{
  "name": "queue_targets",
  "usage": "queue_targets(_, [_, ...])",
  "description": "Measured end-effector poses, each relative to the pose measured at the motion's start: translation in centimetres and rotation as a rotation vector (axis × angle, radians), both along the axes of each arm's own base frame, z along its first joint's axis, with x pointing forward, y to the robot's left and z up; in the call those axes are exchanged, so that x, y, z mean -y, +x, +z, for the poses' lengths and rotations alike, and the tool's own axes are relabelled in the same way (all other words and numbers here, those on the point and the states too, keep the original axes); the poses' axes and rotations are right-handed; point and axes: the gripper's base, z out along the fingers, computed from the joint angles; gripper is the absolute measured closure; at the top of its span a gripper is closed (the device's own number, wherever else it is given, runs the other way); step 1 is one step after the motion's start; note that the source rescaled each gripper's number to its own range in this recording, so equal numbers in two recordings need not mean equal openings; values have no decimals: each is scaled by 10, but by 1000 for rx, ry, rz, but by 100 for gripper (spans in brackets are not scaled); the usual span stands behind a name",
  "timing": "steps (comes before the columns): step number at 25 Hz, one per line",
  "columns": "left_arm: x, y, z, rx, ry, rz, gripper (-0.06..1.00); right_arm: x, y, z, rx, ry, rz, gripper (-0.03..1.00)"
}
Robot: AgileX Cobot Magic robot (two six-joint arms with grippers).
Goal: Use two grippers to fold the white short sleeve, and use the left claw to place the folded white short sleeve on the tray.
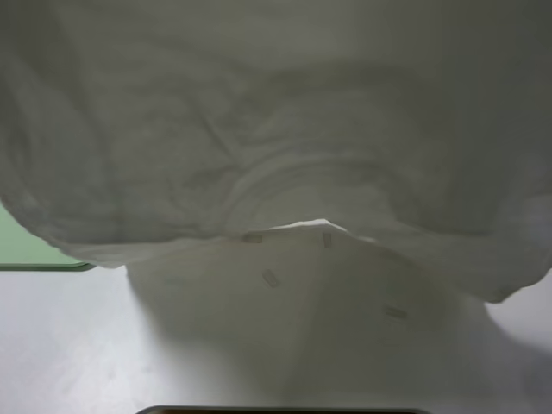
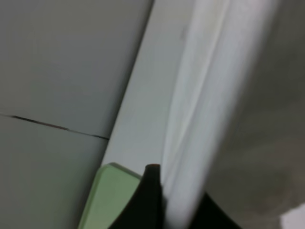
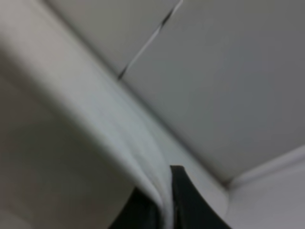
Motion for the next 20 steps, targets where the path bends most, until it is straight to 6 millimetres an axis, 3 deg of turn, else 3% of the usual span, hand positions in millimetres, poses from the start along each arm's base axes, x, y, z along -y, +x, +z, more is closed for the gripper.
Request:
queue_targets(5, [-17, -23, 55, 84, -87, 5, 94, 5, -15, 57, 118, 48, 41, 97])
queue_targets(8, [-19, -21, 57, 91, -63, 22, 94, -4, 1, 66, 100, 36, 47, 97])
queue_targets(11, [-11, -1, 39, 22, 68, 71, 94, -13, 19, 61, 51, 12, 47, 97])
queue_targets(13, [3, 28, 10, -57, 220, 108, 94, -24, 42, 52, -12, -31, 42, 97])
queue_targets(14, [3, 28, 10, -57, 220, 108, 94, -42, 81, 32, -111, -118, 28, 97])
queue_targets(15, [22, 61, -28, -162, 354, 115, 94, -42, 81, 32, -111, -118, 28, 97])
queue_targets(16, [26, 67, -37, -186, 378, 117, 94, -64, 132, -3, -251, -243, 16, 97])
queue_targets(20, [34, 86, -58, -235, 425, 129, 94, -86, 194, -60, -391, -444, -15, 97])
